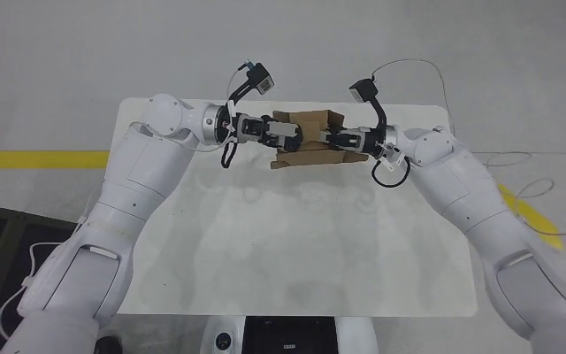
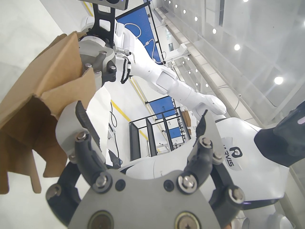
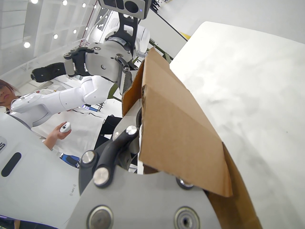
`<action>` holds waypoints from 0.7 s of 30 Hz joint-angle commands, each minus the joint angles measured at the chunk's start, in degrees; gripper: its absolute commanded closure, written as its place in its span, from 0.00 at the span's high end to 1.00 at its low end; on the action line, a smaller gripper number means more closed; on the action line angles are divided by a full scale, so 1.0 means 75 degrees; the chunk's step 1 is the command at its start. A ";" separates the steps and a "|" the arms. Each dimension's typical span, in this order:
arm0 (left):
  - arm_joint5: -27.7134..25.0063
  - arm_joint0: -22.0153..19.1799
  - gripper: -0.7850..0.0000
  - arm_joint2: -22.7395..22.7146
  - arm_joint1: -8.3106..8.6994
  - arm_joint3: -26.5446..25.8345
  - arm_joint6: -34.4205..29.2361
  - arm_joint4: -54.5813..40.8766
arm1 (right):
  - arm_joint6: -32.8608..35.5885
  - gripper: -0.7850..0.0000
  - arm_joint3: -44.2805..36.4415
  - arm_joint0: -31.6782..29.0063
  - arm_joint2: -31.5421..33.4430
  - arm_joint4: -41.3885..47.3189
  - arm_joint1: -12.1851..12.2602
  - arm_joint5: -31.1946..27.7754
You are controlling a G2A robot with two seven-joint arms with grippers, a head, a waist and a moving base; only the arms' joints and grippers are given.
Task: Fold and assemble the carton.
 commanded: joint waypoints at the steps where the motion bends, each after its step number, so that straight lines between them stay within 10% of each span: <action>1: -0.0051 -0.0029 1.00 -0.0013 -0.0008 0.0020 0.0018 0.0052 | 0.0007 0.00 -0.0014 -0.0017 0.0027 -0.0020 -0.0015 0.0008; 21: -0.0100 0.0282 1.00 -0.0659 0.0201 0.0016 0.0351 0.0713 | 0.0211 0.00 -0.0234 -0.0328 0.0647 -0.0144 0.0173 0.0211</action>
